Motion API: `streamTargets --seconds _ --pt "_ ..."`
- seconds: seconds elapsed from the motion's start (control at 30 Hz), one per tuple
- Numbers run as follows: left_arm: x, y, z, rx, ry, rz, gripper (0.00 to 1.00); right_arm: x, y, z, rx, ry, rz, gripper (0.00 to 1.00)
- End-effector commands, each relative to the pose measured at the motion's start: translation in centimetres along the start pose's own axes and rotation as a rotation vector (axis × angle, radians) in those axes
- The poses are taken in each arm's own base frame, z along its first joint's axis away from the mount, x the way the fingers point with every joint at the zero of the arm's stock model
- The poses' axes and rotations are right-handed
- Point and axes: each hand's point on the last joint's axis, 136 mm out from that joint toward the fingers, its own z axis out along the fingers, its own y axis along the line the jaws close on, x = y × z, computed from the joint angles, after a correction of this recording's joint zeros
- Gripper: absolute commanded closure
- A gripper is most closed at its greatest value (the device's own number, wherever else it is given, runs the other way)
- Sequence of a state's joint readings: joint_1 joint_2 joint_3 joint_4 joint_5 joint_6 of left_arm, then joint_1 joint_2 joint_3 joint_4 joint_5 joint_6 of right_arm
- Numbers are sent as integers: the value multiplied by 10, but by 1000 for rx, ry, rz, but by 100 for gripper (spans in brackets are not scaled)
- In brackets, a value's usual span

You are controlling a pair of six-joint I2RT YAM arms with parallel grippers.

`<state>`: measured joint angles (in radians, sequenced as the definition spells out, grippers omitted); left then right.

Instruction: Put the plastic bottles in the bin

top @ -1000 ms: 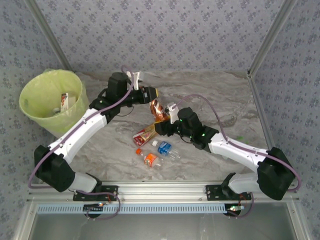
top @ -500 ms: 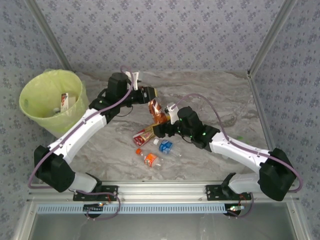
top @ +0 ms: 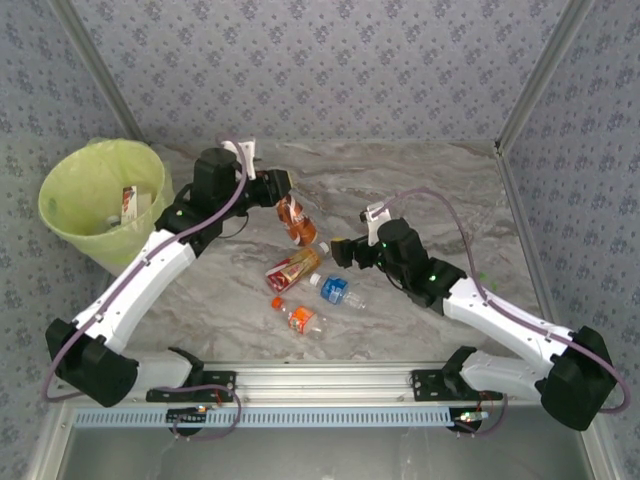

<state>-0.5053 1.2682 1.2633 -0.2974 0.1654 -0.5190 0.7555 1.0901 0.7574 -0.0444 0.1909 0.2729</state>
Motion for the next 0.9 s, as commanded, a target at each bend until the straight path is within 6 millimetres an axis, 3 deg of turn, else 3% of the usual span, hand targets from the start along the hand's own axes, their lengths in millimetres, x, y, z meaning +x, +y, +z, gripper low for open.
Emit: streamTargets --seconds 0.0,0.17,0.33,0.63,0.87 --pt "-30 -6 -28 -23 -85 49 100 3 -28 -5 136 -9 52 0" --pt "-62 -29 -60 73 -180 69 100 9 -45 -3 199 3 99 0" --pt "-89 -35 -94 36 -299 133 100 11 -49 -1 204 4 129 0" --pt "-139 -8 -177 -227 -609 215 100 9 -44 14 174 2 160 0" --pt "-172 22 -228 -526 -757 286 100 0 -35 27 138 -4 162 0"
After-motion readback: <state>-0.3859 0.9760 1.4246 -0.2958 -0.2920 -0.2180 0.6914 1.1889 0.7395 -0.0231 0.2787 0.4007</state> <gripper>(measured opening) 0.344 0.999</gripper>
